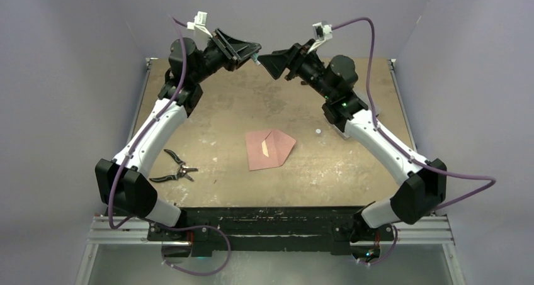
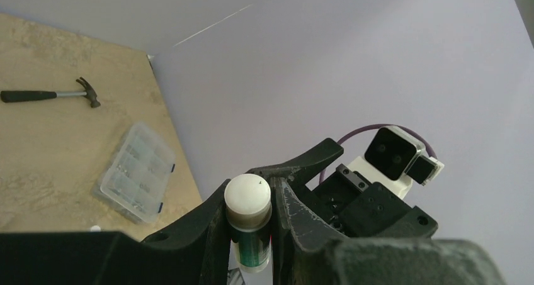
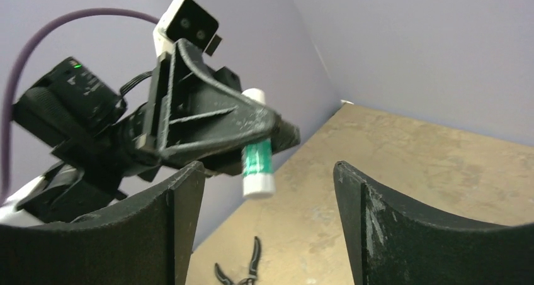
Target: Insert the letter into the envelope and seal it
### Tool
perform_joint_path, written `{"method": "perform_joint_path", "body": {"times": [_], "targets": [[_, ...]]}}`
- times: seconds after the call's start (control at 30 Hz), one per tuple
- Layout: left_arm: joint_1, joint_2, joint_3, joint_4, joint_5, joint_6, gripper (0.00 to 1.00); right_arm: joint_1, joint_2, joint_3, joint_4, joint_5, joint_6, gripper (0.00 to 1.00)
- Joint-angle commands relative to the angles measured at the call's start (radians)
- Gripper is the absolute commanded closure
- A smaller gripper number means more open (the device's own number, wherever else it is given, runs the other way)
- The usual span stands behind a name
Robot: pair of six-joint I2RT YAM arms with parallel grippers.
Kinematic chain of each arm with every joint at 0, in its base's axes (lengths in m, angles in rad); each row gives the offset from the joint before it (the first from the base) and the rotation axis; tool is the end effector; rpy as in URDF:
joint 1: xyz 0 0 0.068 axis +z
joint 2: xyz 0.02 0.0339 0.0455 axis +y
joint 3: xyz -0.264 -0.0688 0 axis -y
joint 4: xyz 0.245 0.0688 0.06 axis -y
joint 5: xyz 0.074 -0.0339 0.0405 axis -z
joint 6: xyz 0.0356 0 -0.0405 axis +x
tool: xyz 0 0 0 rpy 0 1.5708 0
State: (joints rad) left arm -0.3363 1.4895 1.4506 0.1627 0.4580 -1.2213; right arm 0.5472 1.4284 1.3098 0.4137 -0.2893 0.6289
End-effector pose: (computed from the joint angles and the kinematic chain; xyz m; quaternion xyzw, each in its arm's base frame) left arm 0.3260 -0.1306 0.4401 -0.1223 0.6555 -0.6197 0.4140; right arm 0.2820 0.1837 0.4369 -0.0916 0.5935 0.5124 0.6138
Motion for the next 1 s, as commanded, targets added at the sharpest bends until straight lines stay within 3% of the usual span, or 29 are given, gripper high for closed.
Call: {"method": "perform_joint_path", "body": {"times": [0.0,0.1,0.2,0.53,0.8,0.97], "targets": [[0.002,-0.004,0.003,0.009,0.025,-0.042,1.00,0.017,0.056,0.125,-0.105,0.042,-0.092,0.30],[0.003,0.004,0.006,0.003,0.040,-0.047,1.00,0.018,0.084,0.164,-0.107,-0.019,-0.074,0.39],[0.003,0.006,0.004,0.008,0.041,-0.051,1.00,0.019,0.082,0.154,-0.077,-0.060,-0.046,0.42],[0.007,0.005,0.006,0.009,0.032,-0.046,1.00,0.018,0.060,0.103,-0.067,-0.030,0.031,0.56],[0.014,0.000,0.007,0.027,0.029,-0.046,1.00,0.018,0.069,0.066,-0.019,-0.060,0.137,0.58],[0.019,-0.003,0.004,0.035,0.038,-0.045,1.00,0.019,0.055,0.051,0.000,-0.062,0.181,0.73]]}}
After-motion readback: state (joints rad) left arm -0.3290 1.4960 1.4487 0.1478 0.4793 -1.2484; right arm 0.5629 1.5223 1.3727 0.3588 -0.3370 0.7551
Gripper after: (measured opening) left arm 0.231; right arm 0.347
